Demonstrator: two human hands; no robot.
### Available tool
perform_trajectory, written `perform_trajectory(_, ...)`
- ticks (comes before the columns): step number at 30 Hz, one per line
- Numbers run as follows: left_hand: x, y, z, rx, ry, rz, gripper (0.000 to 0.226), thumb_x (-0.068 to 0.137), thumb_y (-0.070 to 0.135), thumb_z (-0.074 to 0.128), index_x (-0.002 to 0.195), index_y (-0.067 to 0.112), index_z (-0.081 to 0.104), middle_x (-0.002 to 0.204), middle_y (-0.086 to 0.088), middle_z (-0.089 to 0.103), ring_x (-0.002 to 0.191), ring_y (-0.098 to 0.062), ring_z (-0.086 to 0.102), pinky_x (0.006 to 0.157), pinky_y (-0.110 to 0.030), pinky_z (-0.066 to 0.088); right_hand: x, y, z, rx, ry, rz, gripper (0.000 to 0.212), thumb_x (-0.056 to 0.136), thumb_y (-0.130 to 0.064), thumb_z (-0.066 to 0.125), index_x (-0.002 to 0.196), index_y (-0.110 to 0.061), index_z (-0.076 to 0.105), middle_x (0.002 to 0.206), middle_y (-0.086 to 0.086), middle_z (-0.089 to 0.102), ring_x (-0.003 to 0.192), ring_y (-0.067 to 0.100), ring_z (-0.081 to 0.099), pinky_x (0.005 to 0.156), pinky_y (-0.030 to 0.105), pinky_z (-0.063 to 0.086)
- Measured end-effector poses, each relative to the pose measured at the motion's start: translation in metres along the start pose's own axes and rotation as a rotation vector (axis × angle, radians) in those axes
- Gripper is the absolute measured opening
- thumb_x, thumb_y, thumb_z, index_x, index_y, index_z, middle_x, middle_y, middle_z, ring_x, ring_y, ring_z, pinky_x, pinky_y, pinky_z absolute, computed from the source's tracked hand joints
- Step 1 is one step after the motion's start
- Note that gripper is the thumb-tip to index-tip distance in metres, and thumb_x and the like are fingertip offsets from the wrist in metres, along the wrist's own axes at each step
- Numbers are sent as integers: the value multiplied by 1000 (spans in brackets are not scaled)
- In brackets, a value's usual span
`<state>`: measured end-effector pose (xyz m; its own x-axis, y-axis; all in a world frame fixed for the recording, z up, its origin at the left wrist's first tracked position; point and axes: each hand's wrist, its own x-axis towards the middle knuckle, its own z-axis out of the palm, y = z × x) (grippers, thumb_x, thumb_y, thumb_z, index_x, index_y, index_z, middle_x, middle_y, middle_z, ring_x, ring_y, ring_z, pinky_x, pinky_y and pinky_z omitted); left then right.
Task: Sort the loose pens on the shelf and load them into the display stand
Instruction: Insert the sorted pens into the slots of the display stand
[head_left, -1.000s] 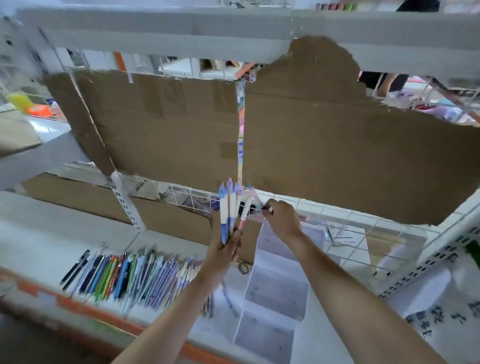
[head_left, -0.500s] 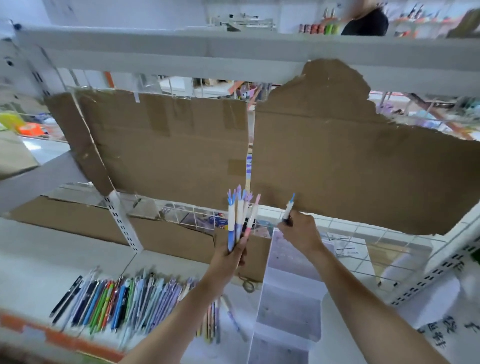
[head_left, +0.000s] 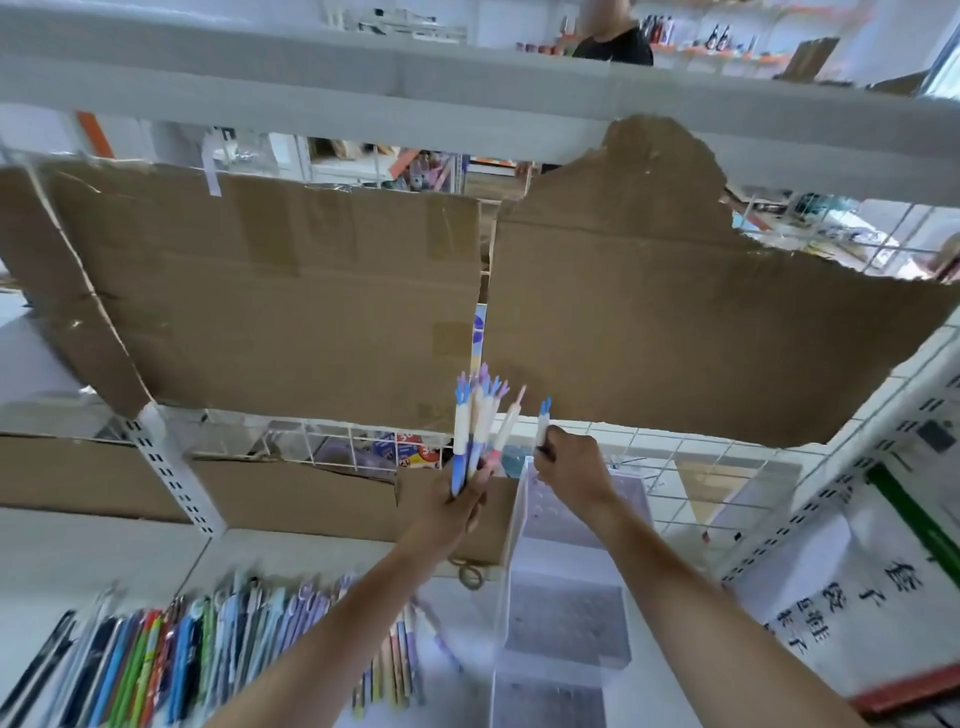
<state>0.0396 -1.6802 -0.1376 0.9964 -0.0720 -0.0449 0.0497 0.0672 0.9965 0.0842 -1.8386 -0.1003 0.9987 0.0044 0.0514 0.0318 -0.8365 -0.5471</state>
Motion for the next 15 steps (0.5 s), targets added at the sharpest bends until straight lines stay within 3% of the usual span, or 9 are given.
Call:
perform_trajectory(6, -3, -5, 2, -49, -24, -22, 22, 88, 28, 54, 74, 10, 53, 48, 7, 45, 37, -4, 37, 38, -15, 30, -3, 1, -3, 131, -1, 83, 4, 83, -8, 55, 81, -7, 58, 78, 20, 65, 78, 37, 66, 72, 44, 55)
perform_trajectory(9, -6, -7, 4, -24, -43, -36, 16, 92, 25, 54, 86, 10, 56, 53, 5, 46, 42, -6, 39, 42, -18, 32, -8, 5, -3, 155, 8, 98, 10, 85, -6, 54, 88, 0, 62, 72, 10, 61, 68, 28, 64, 66, 34, 52)
perform_trajectory(15, -4, 5, 10, -3, -32, -3, 19, 98, 13, 47, 79, 11, 50, 56, 0, 43, 43, -7, 37, 43, -17, 30, -6, 4, -3, 199, -7, 94, 6, 89, -5, 52, 87, -5, 58, 76, 11, 61, 65, 23, 62, 69, 35, 55)
